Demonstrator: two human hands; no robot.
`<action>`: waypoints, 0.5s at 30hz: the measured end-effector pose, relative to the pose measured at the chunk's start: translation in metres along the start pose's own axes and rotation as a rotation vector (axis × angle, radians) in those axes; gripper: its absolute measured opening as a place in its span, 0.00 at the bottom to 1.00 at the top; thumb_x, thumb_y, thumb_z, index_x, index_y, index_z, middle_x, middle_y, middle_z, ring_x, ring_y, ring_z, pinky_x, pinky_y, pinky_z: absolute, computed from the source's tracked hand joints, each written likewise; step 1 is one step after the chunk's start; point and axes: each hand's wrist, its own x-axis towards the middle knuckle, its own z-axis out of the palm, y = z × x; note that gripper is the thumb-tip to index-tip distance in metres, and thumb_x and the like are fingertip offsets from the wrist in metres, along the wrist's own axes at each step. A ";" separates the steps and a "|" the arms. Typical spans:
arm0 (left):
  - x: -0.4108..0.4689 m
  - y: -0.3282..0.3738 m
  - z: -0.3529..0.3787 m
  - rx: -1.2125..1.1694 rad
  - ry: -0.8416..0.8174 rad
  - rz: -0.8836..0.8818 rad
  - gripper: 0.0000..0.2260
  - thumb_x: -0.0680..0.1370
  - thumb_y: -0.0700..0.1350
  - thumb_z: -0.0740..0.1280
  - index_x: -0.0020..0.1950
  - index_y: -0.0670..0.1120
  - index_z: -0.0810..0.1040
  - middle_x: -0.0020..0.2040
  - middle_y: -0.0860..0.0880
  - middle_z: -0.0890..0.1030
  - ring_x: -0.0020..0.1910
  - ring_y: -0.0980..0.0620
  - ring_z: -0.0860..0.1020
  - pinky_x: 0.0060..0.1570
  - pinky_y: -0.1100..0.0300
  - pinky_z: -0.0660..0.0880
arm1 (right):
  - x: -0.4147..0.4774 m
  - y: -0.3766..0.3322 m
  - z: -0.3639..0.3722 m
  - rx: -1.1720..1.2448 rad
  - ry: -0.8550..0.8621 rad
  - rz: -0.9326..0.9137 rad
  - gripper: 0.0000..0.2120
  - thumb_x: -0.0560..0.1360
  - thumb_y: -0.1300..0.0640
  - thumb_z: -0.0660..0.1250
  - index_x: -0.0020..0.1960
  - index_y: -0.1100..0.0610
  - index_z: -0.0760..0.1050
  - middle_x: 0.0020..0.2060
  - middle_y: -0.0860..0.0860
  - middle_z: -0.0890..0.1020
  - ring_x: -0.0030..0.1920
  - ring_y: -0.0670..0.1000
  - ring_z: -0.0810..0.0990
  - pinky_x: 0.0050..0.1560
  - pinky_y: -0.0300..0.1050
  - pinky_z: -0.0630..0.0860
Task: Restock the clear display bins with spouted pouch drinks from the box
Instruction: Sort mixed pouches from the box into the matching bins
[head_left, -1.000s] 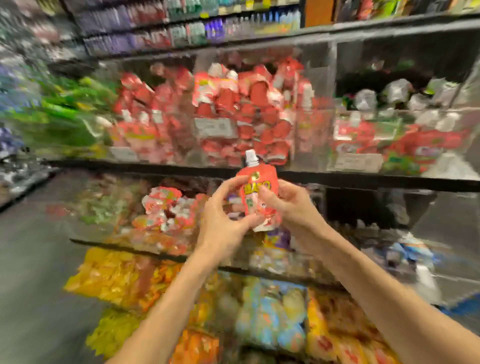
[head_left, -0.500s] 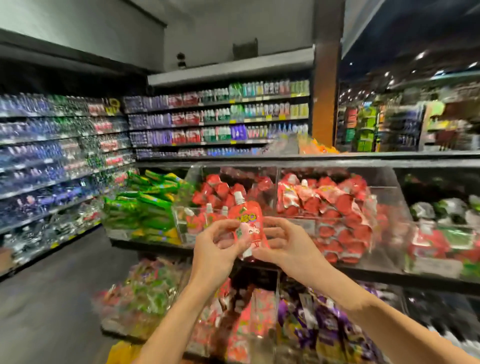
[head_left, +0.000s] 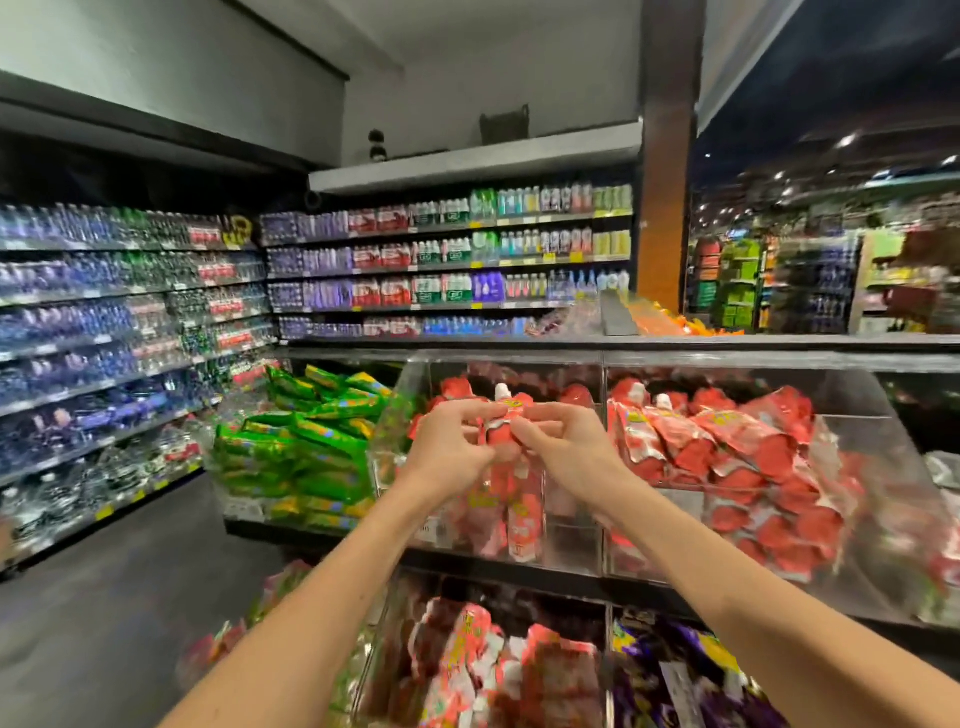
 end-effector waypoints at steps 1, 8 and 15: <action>0.011 -0.008 0.001 0.034 0.025 0.017 0.21 0.68 0.44 0.81 0.60 0.53 0.83 0.59 0.55 0.78 0.55 0.53 0.79 0.56 0.57 0.78 | 0.011 0.000 0.006 -0.013 0.026 0.015 0.09 0.78 0.51 0.70 0.54 0.54 0.80 0.39 0.52 0.87 0.39 0.56 0.84 0.45 0.54 0.81; 0.081 -0.048 0.008 0.095 0.097 0.156 0.15 0.71 0.43 0.78 0.57 0.48 0.83 0.50 0.49 0.85 0.50 0.50 0.82 0.55 0.53 0.78 | 0.083 0.020 0.033 0.038 0.219 0.180 0.15 0.74 0.53 0.74 0.56 0.61 0.82 0.41 0.55 0.87 0.46 0.56 0.86 0.53 0.56 0.82; 0.118 -0.089 0.028 0.372 0.089 0.285 0.08 0.80 0.48 0.67 0.54 0.46 0.80 0.51 0.44 0.82 0.56 0.43 0.76 0.54 0.52 0.68 | 0.121 0.031 0.054 -0.155 0.397 0.278 0.10 0.74 0.50 0.74 0.39 0.56 0.80 0.27 0.47 0.82 0.29 0.44 0.79 0.40 0.45 0.80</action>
